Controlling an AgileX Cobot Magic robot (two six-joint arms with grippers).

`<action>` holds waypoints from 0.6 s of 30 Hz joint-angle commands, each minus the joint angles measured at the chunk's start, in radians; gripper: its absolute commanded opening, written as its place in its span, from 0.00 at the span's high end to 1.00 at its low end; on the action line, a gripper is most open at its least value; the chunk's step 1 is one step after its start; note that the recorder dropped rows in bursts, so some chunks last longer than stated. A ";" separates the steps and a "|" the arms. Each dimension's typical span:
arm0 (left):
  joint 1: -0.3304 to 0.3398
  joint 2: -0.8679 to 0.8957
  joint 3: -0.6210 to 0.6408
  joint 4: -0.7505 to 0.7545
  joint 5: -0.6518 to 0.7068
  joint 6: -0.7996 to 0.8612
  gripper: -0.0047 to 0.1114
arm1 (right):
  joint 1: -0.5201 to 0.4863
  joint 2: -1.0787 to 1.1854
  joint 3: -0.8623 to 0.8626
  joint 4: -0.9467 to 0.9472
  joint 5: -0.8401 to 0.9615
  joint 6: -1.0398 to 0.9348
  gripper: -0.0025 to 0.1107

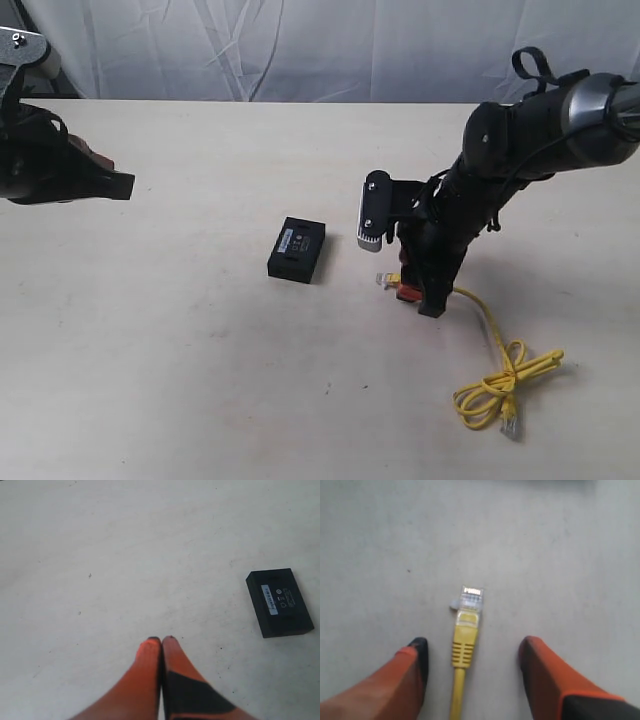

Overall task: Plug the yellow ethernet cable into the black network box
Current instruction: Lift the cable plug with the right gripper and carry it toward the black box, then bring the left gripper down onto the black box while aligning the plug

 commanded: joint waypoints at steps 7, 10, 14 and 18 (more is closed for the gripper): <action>-0.006 0.001 -0.005 -0.015 -0.010 0.000 0.96 | -0.004 0.028 -0.002 0.010 -0.035 -0.005 0.50; -0.006 0.001 -0.005 -0.015 -0.012 0.000 0.96 | -0.004 0.032 -0.002 0.029 -0.040 -0.017 0.51; -0.006 0.001 -0.005 -0.015 -0.012 0.000 0.96 | -0.004 0.036 -0.002 0.034 -0.040 -0.023 0.64; -0.006 0.001 -0.005 -0.015 -0.012 0.000 0.96 | -0.004 0.038 -0.002 0.029 -0.038 -0.023 0.96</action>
